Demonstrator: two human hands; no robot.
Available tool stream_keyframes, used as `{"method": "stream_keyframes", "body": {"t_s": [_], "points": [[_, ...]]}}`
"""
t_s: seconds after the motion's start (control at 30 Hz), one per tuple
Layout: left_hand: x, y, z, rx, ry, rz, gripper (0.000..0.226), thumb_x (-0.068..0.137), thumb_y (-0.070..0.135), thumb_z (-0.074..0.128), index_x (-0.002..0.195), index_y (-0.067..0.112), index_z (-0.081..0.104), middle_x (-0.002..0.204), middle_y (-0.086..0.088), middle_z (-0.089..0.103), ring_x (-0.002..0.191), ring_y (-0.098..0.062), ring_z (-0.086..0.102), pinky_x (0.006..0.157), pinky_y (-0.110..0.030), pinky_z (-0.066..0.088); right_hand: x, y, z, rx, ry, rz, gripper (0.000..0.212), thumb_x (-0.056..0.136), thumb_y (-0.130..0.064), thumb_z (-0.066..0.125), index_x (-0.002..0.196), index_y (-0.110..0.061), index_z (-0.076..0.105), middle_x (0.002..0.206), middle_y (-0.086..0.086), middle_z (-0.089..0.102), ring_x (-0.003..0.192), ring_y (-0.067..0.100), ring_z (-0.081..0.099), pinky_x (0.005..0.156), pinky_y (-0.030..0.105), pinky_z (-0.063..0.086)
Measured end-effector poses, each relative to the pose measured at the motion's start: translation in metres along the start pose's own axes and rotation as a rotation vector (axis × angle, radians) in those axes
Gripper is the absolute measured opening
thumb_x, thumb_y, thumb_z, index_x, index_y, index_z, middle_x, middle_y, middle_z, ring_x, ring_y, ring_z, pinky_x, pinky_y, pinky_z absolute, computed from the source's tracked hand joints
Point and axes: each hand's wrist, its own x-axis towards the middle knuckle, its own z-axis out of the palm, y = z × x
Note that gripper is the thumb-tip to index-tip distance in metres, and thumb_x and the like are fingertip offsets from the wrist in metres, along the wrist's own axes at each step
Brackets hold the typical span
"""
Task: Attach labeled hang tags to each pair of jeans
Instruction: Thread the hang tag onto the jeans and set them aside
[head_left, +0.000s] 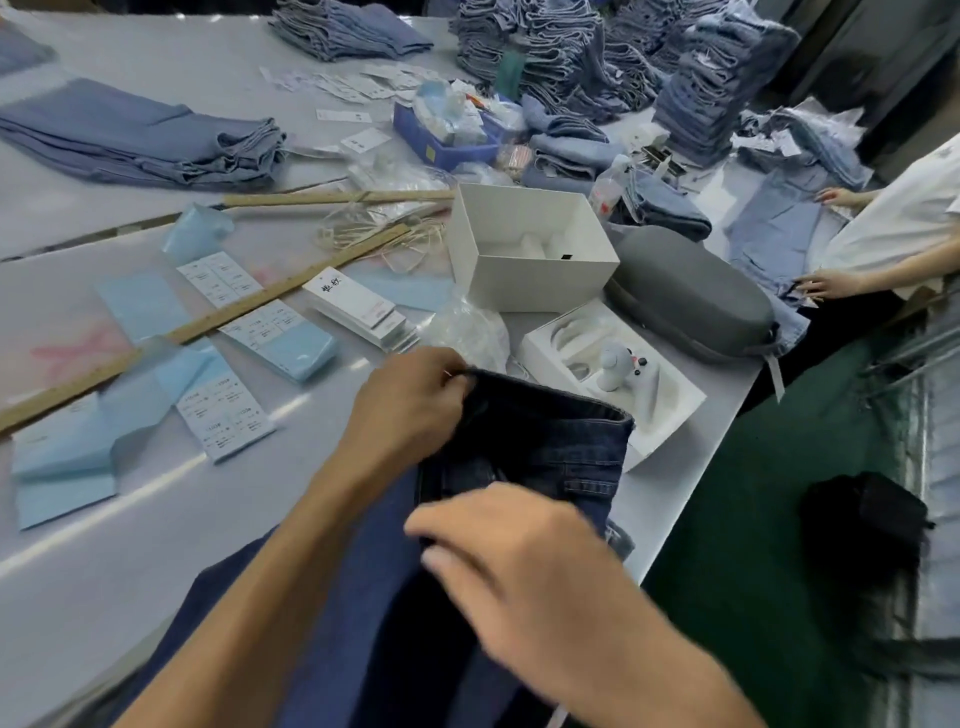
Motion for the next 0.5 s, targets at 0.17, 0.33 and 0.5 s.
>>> {"method": "stream_keyframes", "body": {"t_s": [0.17, 0.33, 0.5], "points": [[0.004, -0.021, -0.012, -0.666, 0.017, -0.173, 0.021, 0.098, 0.008, 0.064, 0.080, 0.013, 0.074, 0.066, -0.002, 0.069, 0.065, -0.015, 0.061, 0.066, -0.030, 0.048, 0.006, 0.048, -0.058, 0.713, 0.043, 0.448, 0.030, 0.101, -0.017, 0.057, 0.111, -0.042, 0.071, 0.098, -0.012, 0.076, 0.096, 0.011, 0.073, 0.090, 0.031, 0.059], [-0.007, -0.024, -0.013, -0.790, -0.061, -0.150, 0.015, 0.100, 0.007, 0.060, 0.092, 0.005, 0.072, 0.079, -0.014, 0.073, 0.073, -0.025, 0.064, 0.062, -0.030, 0.051, 0.009, 0.056, -0.043, -0.058, -0.047, 0.356, 0.046, 0.097, -0.035, 0.063, 0.139, -0.042, 0.047, 0.138, -0.031, 0.044, 0.096, -0.001, 0.065, 0.094, 0.029, 0.052], [-0.026, -0.021, -0.017, -0.938, -0.027, -0.095, 0.020, 0.099, 0.000, 0.057, 0.103, 0.013, 0.072, 0.089, -0.022, 0.076, 0.072, -0.026, 0.070, 0.061, -0.028, 0.058, 0.006, 0.055, -0.022, -0.281, 0.115, 0.348, 0.044, 0.091, -0.047, 0.065, 0.129, -0.040, 0.044, 0.119, -0.017, 0.048, 0.076, 0.008, 0.064, 0.071, 0.028, 0.051]]}}
